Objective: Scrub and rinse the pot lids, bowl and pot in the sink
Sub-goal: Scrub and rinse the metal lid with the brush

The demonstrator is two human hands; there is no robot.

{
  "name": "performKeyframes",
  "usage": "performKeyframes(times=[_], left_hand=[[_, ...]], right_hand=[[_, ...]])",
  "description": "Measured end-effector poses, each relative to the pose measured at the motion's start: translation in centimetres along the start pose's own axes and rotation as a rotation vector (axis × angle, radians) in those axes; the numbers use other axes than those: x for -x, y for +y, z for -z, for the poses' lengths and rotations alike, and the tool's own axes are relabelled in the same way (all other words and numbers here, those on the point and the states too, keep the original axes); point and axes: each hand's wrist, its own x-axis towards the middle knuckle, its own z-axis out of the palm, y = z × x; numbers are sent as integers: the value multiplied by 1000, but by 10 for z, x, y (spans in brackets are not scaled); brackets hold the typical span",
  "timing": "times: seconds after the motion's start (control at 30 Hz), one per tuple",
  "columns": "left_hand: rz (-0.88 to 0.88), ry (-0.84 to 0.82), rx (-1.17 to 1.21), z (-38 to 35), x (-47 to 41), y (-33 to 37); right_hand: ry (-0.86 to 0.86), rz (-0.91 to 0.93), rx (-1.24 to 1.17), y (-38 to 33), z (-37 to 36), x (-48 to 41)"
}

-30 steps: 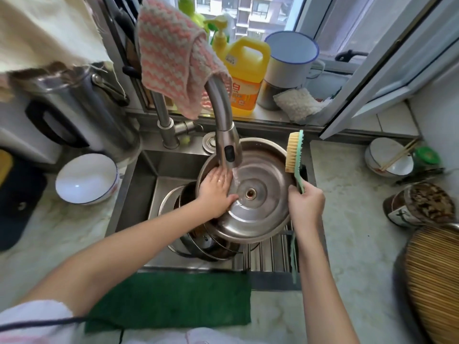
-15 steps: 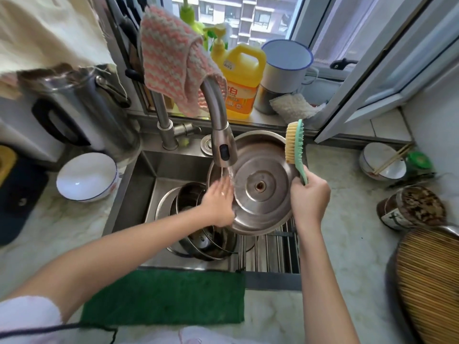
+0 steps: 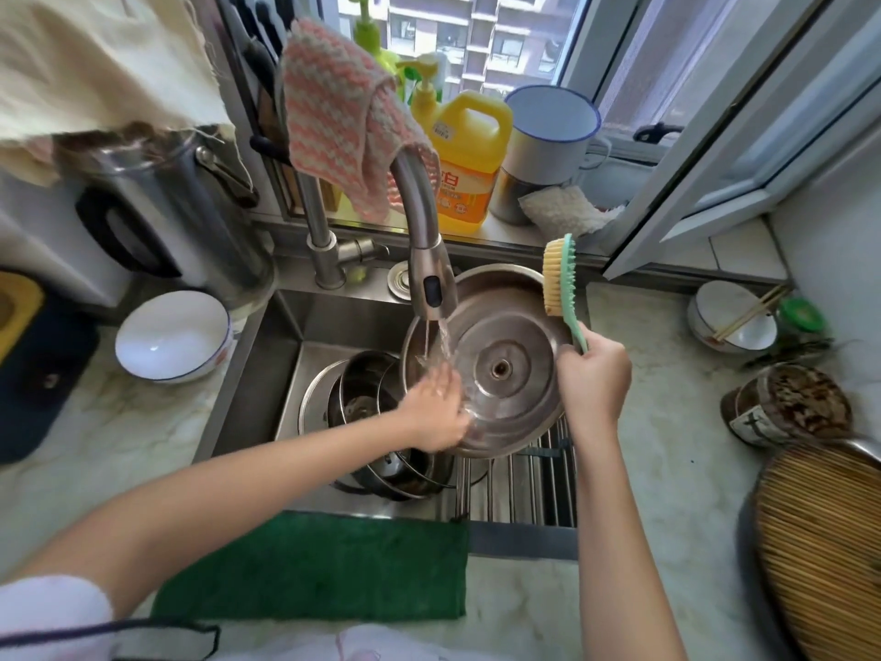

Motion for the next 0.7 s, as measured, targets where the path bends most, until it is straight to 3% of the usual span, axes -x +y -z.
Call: performKeyframes(times=[0.1,0.23,0.33,0.43,0.53,0.57,0.63,0.7], left_hand=[[-86,-126,-28,-6,8,-6],[35,154,-429,15,-12,-40],[67,223,-429,22,-18,-43],[142,62,-195,8,-9,-18],[57,-175,306,2,11,3],[8,-181,481,2,21,5],[13,-16,802,3,37,4],[94,360,934,1,49,-4]], right_hand=[[0,-1,17,0,1,1],[-52,-2,26,5,2,3],[-43,-9,-17,7,-1,5],[6,-22,-96,5,-6,9],[55,-62,-114,4,-17,12],[58,-76,-116,6,-21,12],[40,-121,-138,10,-24,12],[7,-220,-192,21,-24,8]])
